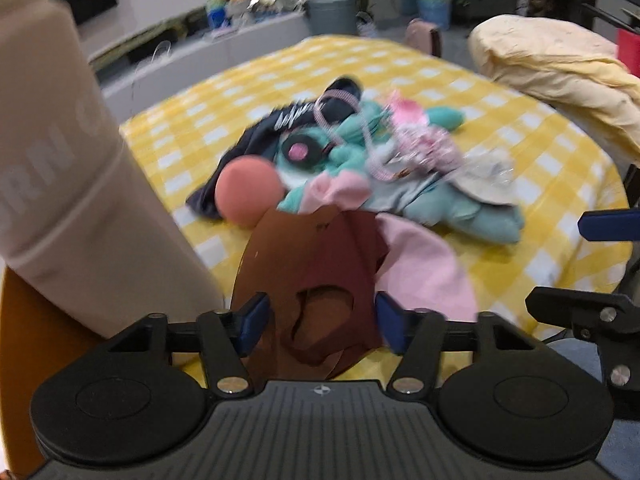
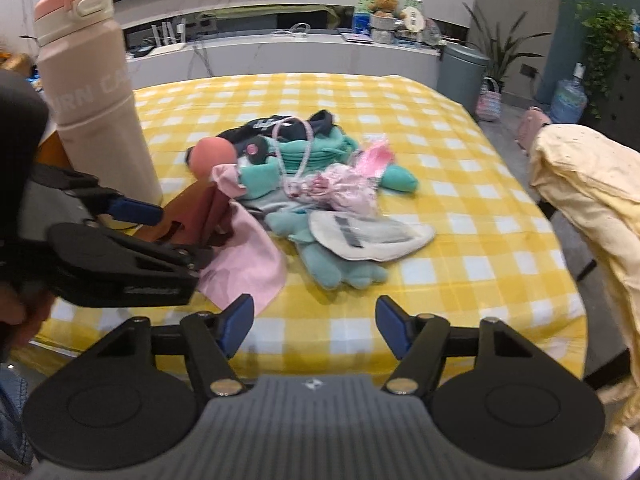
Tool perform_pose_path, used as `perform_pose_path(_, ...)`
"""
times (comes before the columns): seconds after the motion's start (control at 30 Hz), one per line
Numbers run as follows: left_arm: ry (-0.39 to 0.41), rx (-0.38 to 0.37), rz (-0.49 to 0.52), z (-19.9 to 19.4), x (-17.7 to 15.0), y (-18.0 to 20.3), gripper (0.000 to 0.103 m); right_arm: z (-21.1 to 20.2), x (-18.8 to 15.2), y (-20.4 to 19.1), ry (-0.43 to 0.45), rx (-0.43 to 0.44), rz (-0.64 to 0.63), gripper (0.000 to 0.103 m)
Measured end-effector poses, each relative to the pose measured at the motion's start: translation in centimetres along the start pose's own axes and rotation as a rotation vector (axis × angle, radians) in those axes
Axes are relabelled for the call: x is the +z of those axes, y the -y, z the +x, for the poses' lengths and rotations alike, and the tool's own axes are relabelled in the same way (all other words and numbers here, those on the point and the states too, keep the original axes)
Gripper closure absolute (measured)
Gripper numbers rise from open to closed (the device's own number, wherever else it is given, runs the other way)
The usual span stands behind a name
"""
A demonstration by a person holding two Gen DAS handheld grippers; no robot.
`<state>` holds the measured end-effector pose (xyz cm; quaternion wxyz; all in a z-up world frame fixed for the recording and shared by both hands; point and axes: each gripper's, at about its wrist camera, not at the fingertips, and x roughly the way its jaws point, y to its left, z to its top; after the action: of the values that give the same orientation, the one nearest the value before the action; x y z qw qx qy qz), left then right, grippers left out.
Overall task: Organize soft objects
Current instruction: 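Grasp the brown fabric with the left gripper while the right gripper grasps the pink cloth, then carry the brown fabric and pink cloth over the open box with both grippers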
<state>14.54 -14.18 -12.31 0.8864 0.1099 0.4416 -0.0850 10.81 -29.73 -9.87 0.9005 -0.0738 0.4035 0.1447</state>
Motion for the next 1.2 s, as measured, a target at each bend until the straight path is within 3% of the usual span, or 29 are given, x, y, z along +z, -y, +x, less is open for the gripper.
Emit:
perform_pose_path(0.1,-0.009,-0.020,-0.024,-0.1,0.0,-0.6,0.064,0.8,0.1,-0.4,0.009,0.039,-0.021,0.050)
perform_pose_path(0.17,-0.005,-0.031,-0.015,-0.5,-0.1,-0.6,0.083,1.4,0.3,-0.8,0.014,0.065,-0.037,0.052)
perform_pose_path(0.33,0.034,0.020,-0.012,-2.4,-0.2,-0.3,0.097,2.6,1.0,-2.4,0.046,0.119,-0.118,0.050)
perform_pose_path(0.67,0.085,0.064,-0.056,-5.5,0.2,-1.8,0.098,6.6,3.0,-5.2,0.038,0.181,-0.265,0.050)
perform_pose_path(0.9,0.079,0.049,-0.085,-5.7,-0.2,-2.1,0.098,9.0,3.8,-5.5,-0.025,0.219,-0.207,0.051)
perform_pose_path(0.93,0.081,0.049,-0.088,-5.8,-0.3,-2.1,0.098,9.0,3.8,-5.5,-0.023,0.214,-0.202,0.059)
perform_pose_path(0.97,0.083,0.045,-0.092,-5.9,-0.3,-2.0,0.098,9.0,3.8,-5.6,-0.021,0.211,-0.206,0.076)
perform_pose_path(1.07,0.100,0.028,-0.107,-6.5,-0.3,-2.1,0.098,8.9,3.8,-6.1,-0.011,0.183,-0.233,0.100)
perform_pose_path(1.2,0.136,0.012,-0.111,-8.1,-0.6,-2.2,0.098,8.5,4.2,-6.2,-0.037,0.174,-0.228,0.102)
